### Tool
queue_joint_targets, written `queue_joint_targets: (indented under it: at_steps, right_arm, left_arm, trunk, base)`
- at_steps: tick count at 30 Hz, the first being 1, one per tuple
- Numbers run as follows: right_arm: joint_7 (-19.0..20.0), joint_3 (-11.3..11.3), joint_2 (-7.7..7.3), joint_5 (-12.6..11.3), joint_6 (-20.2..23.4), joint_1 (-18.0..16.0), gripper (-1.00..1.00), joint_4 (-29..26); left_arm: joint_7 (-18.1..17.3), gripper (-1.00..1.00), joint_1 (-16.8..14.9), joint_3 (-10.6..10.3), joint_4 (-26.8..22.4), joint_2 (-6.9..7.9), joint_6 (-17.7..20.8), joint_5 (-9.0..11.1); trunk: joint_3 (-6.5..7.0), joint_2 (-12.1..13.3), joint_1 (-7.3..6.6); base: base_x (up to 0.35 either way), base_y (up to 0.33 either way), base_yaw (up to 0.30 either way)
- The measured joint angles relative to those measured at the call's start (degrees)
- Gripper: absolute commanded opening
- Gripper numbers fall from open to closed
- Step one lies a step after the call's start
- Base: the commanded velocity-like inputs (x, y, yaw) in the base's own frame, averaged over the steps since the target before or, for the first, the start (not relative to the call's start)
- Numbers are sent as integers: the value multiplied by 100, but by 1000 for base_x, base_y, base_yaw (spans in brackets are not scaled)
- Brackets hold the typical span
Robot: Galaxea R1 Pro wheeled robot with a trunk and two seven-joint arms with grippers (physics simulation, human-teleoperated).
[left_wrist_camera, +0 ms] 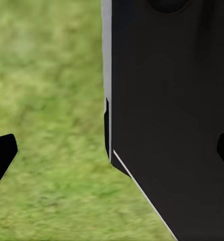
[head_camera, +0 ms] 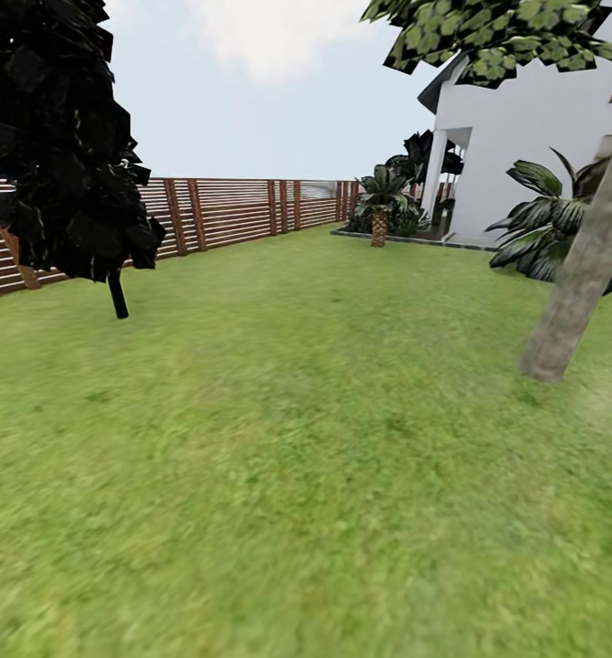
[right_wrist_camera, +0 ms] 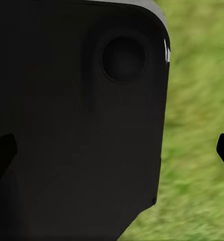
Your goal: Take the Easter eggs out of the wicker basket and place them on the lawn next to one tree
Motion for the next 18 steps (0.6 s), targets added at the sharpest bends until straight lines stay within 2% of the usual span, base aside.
queue_joint_targets:
  at_steps: [18]
  right_arm:
    - [0,-1,0,1,0,0,100,0]
  left_arm:
    - [0,100,0,0,0,-1,0,0]
  trunk:
    - [0,0,0]
  base:
    - [324,107,0]
